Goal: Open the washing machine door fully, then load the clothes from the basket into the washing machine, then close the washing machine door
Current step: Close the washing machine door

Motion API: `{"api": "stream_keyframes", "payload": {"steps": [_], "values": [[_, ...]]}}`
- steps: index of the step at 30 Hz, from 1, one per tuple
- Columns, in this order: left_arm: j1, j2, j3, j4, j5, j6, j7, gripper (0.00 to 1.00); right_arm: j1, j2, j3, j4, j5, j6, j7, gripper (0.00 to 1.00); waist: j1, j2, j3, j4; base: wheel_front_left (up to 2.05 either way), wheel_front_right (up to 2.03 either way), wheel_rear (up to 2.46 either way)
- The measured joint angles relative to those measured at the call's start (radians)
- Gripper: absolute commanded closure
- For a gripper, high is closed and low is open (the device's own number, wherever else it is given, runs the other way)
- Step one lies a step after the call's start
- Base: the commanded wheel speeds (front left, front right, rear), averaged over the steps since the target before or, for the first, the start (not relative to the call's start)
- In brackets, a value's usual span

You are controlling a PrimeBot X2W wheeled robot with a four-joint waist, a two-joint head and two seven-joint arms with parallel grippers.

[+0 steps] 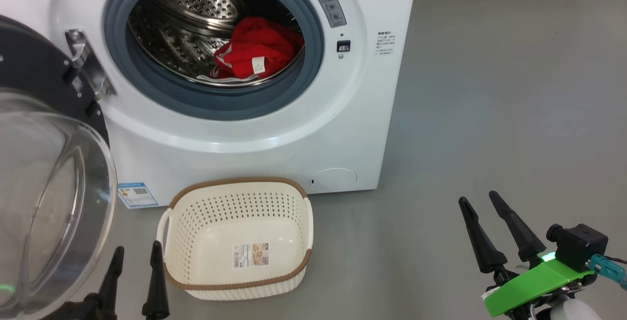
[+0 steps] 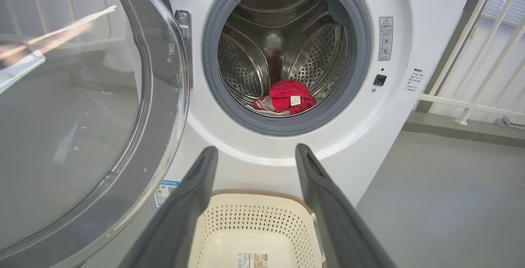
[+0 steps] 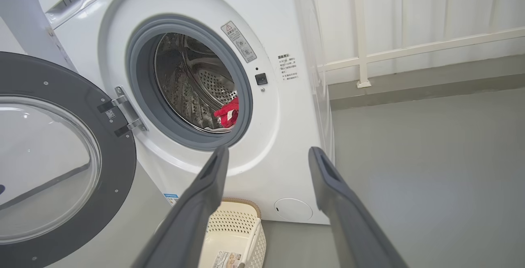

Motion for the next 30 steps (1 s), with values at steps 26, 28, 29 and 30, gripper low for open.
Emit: {"api": "stream_keyframes", "payload": {"steps": [26,28,29,30], "values": [[0.000,-0.001,0.000,0.010,0.001,-0.001,0.000,0.00,0.000,0.000,0.000,0.003,0.000,0.000,0.000,0.00,0.0000,0.0000,-0.003,0.004,-0.23,0.23,0.00],[0.000,-0.001,0.000,0.010,0.001,-0.001,0.000,0.00,0.000,0.000,0.000,0.003,0.000,0.000,0.000,0.00,0.0000,0.0000,-0.003,0.005,0.00,0.00,0.00],[0.000,-0.001,0.000,0.010,0.001,-0.001,0.000,0.00,0.000,0.000,0.000,0.003,0.000,0.000,0.000,0.00,0.0000,0.0000,-0.003,0.005,0.00,0.00,0.00],[0.000,-0.001,0.000,0.010,0.001,-0.001,0.000,0.00,0.000,0.000,0.000,0.003,0.000,0.000,0.000,0.00,0.0000,0.0000,-0.003,0.005,0.00,0.00,0.00]]}}
